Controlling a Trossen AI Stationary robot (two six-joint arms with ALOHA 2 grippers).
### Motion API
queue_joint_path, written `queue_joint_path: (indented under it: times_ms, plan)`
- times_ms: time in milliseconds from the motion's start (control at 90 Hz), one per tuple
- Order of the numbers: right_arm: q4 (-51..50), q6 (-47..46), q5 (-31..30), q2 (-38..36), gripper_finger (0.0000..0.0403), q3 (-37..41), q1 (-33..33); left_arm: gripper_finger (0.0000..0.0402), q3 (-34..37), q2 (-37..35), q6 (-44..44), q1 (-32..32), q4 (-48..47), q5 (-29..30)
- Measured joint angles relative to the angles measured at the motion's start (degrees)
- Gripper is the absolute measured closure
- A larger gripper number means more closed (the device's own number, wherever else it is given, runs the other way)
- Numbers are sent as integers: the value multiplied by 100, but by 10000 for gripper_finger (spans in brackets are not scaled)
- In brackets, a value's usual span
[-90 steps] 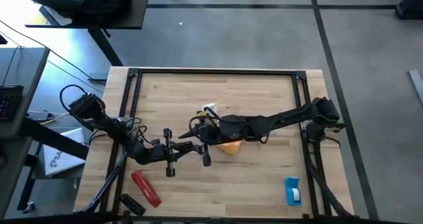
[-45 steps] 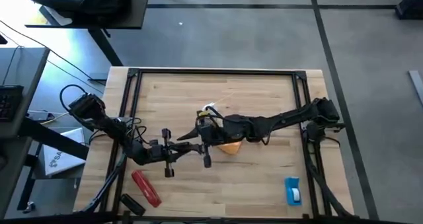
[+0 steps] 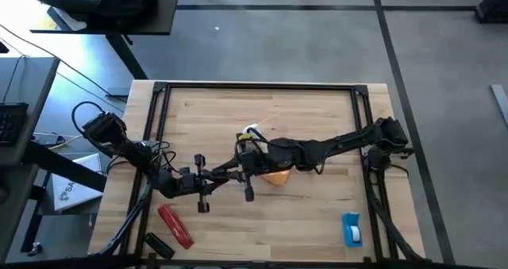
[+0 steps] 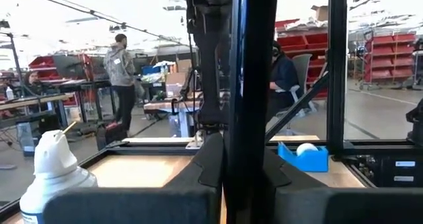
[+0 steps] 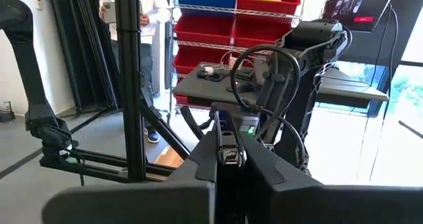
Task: Apply microfiber cloth
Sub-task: Spray the front and back of the black cellphone using the white spray bottle
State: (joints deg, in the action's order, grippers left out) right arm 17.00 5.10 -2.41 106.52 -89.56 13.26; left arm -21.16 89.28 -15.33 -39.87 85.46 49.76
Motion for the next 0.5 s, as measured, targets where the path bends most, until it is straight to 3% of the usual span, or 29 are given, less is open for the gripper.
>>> queue_joint_path:
  times_ms: [144,356,500]
  plan:
    - [-84,118,-81,-60,399,0,-13,333,1,-212,-254,-217,11,697]
    - [-689,553,-179,-581,401,0,9,278,30,-693,-488,-685,-28,800]
    - [-1685,1222,-1157,-1158,401,-2,2,263,345,-1127,-204,-874,-20,1130]
